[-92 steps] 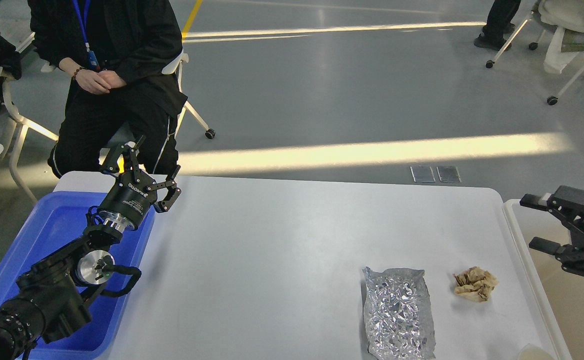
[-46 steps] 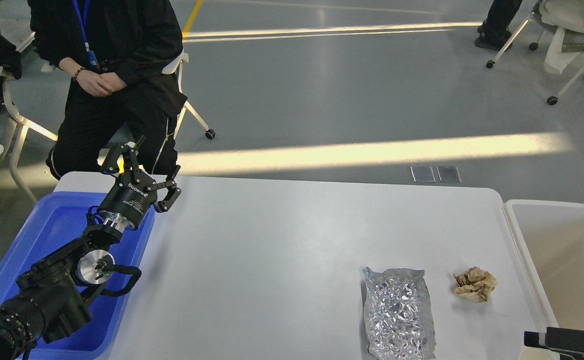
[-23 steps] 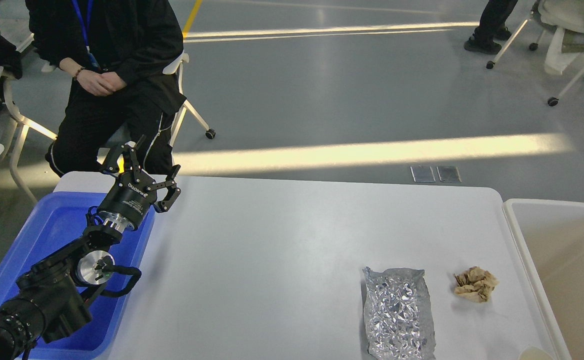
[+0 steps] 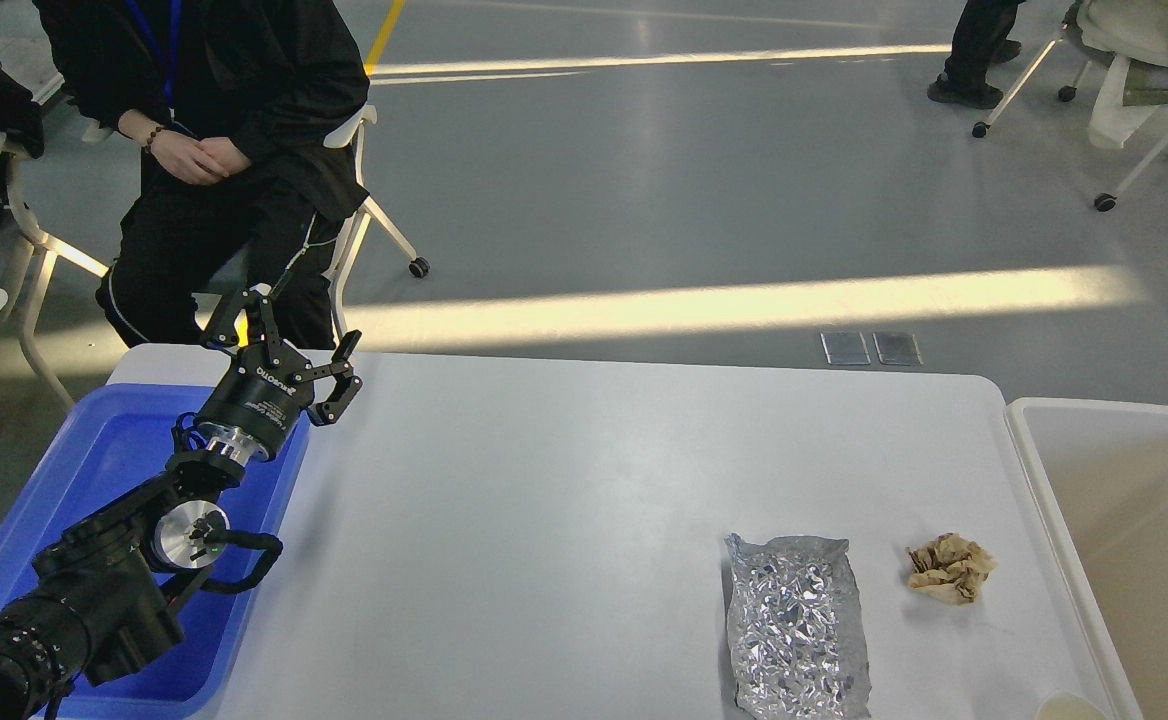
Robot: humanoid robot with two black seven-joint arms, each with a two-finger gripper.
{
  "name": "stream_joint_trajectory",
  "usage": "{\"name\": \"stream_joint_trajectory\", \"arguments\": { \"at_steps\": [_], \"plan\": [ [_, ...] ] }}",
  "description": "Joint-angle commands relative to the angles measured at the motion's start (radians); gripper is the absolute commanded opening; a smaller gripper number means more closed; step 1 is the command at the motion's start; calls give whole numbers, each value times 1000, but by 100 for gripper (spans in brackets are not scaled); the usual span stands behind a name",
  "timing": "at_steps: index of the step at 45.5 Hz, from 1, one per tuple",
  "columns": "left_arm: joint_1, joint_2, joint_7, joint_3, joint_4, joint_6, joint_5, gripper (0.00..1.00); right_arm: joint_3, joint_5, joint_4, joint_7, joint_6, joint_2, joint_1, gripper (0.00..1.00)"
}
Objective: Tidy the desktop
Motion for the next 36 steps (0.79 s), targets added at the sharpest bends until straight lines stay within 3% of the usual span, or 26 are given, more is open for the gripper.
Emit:
{"name": "stream_joint_trajectory", "arguments": {
  "at_steps": [1,8,12,16,19,22,36],
  "plan": [
    [0,0,0,0,0,0,0,100,-64,45,-29,2,-8,47,63,99],
    [0,0,0,0,0,0,0,100,-130,45,-58,2,-10,72,131,93],
    [-1,0,0,0,0,0,0,100,-175,45,-81,2,-13,84,175,71],
    [0,0,0,0,0,0,0,100,-219,46,-86,2,-13,82,203,27],
    [-1,0,0,0,0,0,0,100,-235,46,-95,2,-17,78,214,18],
    [-1,0,0,0,0,0,0,100,-236,46,-97,2,-17,75,215,0],
    [-1,0,0,0,0,0,0,100,-235,48,-95,2,-20,73,217,0]
  ]
}}
